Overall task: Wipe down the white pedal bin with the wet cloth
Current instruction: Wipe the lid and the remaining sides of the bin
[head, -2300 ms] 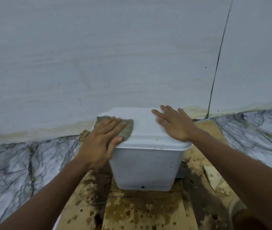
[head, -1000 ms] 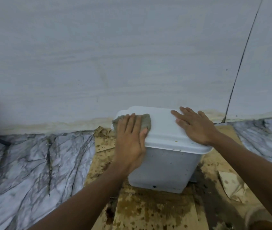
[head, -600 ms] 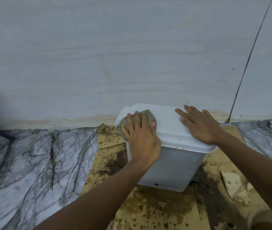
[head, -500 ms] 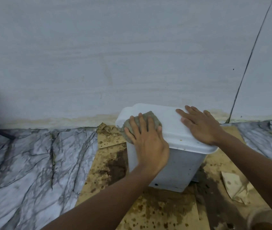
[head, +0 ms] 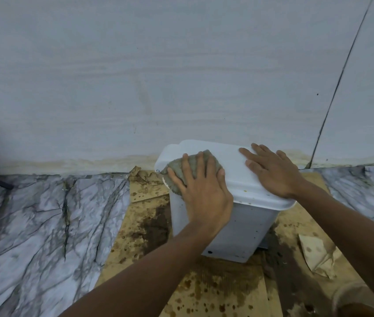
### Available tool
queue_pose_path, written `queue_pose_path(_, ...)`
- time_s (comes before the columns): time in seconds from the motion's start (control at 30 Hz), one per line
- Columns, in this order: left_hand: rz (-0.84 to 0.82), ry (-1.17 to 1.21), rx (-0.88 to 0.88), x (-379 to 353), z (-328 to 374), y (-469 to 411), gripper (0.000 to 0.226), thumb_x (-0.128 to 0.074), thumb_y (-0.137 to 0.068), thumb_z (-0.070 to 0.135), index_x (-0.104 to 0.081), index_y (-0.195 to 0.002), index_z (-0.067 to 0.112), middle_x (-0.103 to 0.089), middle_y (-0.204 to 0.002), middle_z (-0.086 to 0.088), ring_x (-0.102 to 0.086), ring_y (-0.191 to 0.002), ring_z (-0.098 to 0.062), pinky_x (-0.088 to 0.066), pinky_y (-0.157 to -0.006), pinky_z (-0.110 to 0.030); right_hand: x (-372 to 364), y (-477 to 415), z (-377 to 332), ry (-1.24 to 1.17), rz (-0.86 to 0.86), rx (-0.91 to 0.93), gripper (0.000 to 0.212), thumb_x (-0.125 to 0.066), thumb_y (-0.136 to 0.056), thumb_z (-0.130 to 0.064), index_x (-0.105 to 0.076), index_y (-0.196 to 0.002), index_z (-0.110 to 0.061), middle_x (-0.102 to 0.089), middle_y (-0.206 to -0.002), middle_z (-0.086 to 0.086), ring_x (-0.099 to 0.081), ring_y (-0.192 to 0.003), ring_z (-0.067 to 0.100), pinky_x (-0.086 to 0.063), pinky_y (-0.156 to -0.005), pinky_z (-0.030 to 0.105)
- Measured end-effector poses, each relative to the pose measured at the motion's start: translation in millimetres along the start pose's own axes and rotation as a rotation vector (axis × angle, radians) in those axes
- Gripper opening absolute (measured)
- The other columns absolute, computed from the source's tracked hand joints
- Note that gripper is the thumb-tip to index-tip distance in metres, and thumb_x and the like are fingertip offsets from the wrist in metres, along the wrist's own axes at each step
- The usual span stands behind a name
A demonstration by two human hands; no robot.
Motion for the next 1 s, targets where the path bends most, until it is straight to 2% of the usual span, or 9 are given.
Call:
queue_pose_path(0.1,-0.008,-0.034,-0.133,5,-7,-10,0.048,-0.029,-0.105,0.042,-0.054,-0.141,0.022,-0.051,-0.149,0.004,-0.028,-0.148,-0.025,0.002,-0.121,-0.058,0,-2,-2,-0.008,-0.004,0.005,0.050,-0.016,-0.109,-0.045,-0.014,-0.159,-0.043,-0.006,-0.170,-0.005,0.000,-0.157,0.011,0.001,-0.126,0.042)
queue_pose_path(0.2,0.020,-0.054,-0.140,16,-33,-27,0.049,-0.030,-0.104,0.043,-0.059,-0.137,0.021,-0.057,-0.144,0.004,-0.036,-0.143,-0.021,-0.008,-0.122,-0.054,1,-2,-5,-0.015,-0.009,0.012,0.050,-0.016,-0.108,-0.046,-0.014,-0.158,-0.043,-0.005,-0.170,-0.006,0.000,-0.157,0.011,0.002,-0.127,0.042)
queue_pose_path(0.37,0.018,-0.069,-0.145,15,-33,-23,0.050,-0.028,-0.105,0.042,-0.058,-0.138,0.018,-0.055,-0.145,-0.001,-0.035,-0.144,-0.025,-0.007,-0.124,-0.051,1,0,-3,-0.021,-0.010,0.008,0.050,-0.017,-0.108,-0.046,-0.014,-0.158,-0.043,-0.005,-0.170,-0.005,0.000,-0.157,0.011,0.002,-0.126,0.042)
queue_pose_path(0.57,-0.185,-0.075,-0.267,-2,14,-11,0.058,-0.016,-0.105,0.044,-0.041,-0.151,0.019,-0.040,-0.158,-0.002,-0.023,-0.150,-0.022,0.001,-0.125,-0.042,4,-1,-7,-0.089,-0.020,0.006,0.050,-0.022,-0.108,-0.044,-0.022,-0.158,-0.039,-0.010,-0.170,-0.005,-0.003,-0.157,0.012,0.002,-0.126,0.040)
queue_pose_path(0.63,-0.252,-0.003,-0.260,-7,28,-7,0.059,-0.017,-0.105,0.043,-0.038,-0.153,0.018,-0.036,-0.160,-0.002,-0.018,-0.152,-0.021,0.004,-0.125,-0.041,8,-1,-7,-0.179,0.017,-0.001,0.049,-0.028,-0.109,-0.040,-0.031,-0.157,-0.033,-0.017,-0.169,-0.003,-0.007,-0.156,0.013,-0.001,-0.125,0.039)
queue_pose_path(0.7,-0.316,0.126,-0.229,-4,37,-9,0.056,-0.019,-0.104,0.041,-0.048,-0.145,0.018,-0.045,-0.153,-0.002,-0.025,-0.149,-0.020,-0.001,-0.125,-0.043,21,4,-7,-0.284,0.147,-0.016,0.046,-0.034,-0.108,-0.036,-0.041,-0.153,-0.025,-0.027,-0.166,0.000,-0.013,-0.156,0.014,-0.009,-0.125,0.038)
queue_pose_path(0.8,-0.280,0.367,-0.052,24,20,-32,0.039,-0.035,-0.105,0.032,-0.062,-0.130,0.020,-0.061,-0.136,-0.002,-0.049,-0.132,-0.020,-0.029,-0.119,-0.045,40,22,-31,-0.346,0.333,0.040,0.042,-0.043,-0.107,-0.031,-0.048,-0.148,-0.024,-0.035,-0.162,0.001,-0.020,-0.154,0.014,-0.016,-0.122,0.036)
queue_pose_path(0.9,-0.114,0.273,0.055,57,-23,-62,0.035,-0.047,-0.102,0.017,-0.064,-0.132,0.019,-0.064,-0.135,-0.003,-0.056,-0.128,-0.020,-0.038,-0.114,-0.037,37,35,-84,-0.331,0.304,0.143,0.049,-0.044,-0.104,-0.042,-0.044,-0.151,-0.028,-0.030,-0.164,-0.002,-0.018,-0.154,0.013,-0.016,-0.122,0.036)
queue_pose_path(1.0,-0.208,0.217,0.035,49,-58,-79,0.035,-0.046,-0.102,0.013,-0.065,-0.131,0.015,-0.062,-0.138,-0.005,-0.051,-0.133,-0.023,-0.034,-0.114,-0.032,11,32,-137,-0.100,0.199,0.258,0.062,-0.038,-0.102,-0.050,-0.033,-0.156,-0.022,-0.029,-0.165,0.001,-0.013,-0.156,0.018,-0.010,-0.125,0.042)
Point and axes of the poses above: each hand's wrist, its own y-axis away from the middle knuckle, its own x-axis out of the back of the hand, z = x × y, the point moved 9 cm from there along -y, towards the middle knuckle
